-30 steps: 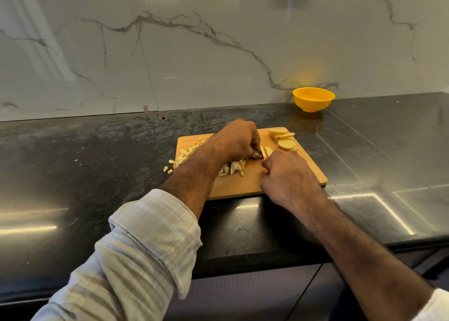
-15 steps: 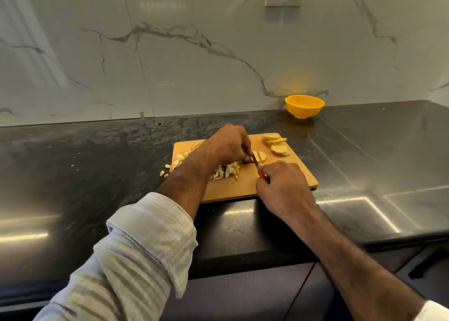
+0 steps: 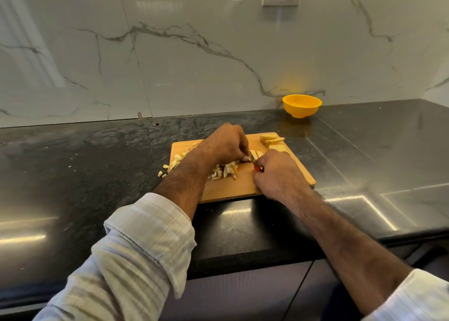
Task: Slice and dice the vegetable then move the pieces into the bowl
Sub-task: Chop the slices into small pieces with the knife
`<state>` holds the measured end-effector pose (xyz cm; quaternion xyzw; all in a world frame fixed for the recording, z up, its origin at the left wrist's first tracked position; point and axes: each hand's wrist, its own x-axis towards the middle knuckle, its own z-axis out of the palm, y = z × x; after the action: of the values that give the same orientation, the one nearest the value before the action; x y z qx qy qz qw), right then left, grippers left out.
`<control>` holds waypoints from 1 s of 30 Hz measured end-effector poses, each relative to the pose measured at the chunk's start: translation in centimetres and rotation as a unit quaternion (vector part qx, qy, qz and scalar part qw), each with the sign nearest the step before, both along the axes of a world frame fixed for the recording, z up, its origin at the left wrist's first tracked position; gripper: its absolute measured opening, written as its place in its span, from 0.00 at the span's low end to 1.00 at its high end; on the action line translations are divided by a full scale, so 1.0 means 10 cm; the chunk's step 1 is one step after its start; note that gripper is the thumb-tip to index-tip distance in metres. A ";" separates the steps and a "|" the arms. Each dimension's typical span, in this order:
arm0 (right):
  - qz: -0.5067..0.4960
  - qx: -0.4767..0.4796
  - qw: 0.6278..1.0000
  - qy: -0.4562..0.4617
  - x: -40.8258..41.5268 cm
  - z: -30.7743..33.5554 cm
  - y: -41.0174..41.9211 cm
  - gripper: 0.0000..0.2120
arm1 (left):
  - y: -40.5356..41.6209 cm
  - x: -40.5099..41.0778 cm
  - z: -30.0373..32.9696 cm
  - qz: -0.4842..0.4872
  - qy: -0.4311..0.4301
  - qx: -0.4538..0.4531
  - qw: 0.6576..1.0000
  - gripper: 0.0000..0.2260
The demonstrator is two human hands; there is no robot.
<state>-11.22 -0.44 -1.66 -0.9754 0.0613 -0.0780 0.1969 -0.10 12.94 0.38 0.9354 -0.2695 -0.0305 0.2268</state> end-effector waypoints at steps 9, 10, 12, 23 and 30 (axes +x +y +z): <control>0.025 0.001 0.997 -0.076 -0.28 -0.12 0.07 0.15 | 0.11 0.02 0.04 -0.029 -0.003 0.032 0.999 0.04; 0.026 -0.008 0.997 -0.068 -0.27 -0.12 0.08 0.14 | 0.11 0.03 0.04 -0.028 -0.005 0.039 0.999 0.04; 0.021 -0.013 0.998 -0.054 -0.24 -0.11 0.10 0.14 | 0.12 0.04 0.03 -0.023 -0.012 0.054 0.998 0.03; 0.029 -0.021 0.999 0.009 -0.02 -0.01 0.09 0.19 | 0.08 0.10 -0.02 -0.002 -0.035 0.072 0.997 0.01; 0.012 0.078 0.991 -0.109 -0.31 -0.10 -0.42 0.17 | -0.07 0.00 -0.07 0.018 -0.059 0.063 0.996 0.06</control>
<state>-14.29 -4.62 -2.68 -0.9434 0.0337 -0.1760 0.2791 -0.07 12.27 -0.33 0.9526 -0.2634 0.0121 0.1514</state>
